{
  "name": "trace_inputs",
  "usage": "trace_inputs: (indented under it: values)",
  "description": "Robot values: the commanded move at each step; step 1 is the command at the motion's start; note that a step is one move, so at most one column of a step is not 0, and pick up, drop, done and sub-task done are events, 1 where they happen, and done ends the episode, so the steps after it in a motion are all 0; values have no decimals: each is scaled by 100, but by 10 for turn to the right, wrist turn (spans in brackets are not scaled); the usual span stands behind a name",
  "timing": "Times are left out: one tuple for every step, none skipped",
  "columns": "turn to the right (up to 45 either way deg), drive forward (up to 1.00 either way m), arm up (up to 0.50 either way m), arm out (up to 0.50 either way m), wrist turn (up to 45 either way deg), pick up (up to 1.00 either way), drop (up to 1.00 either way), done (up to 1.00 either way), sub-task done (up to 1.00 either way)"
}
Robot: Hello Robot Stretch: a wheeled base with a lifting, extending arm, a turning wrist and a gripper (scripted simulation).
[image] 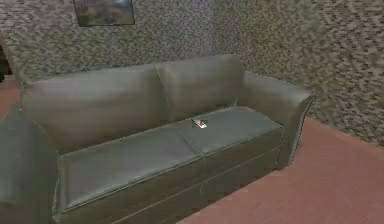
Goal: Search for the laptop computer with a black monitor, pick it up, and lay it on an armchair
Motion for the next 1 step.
trace_inputs:
  values:
    - [-450,0,0,0,0,0,0,0,0]
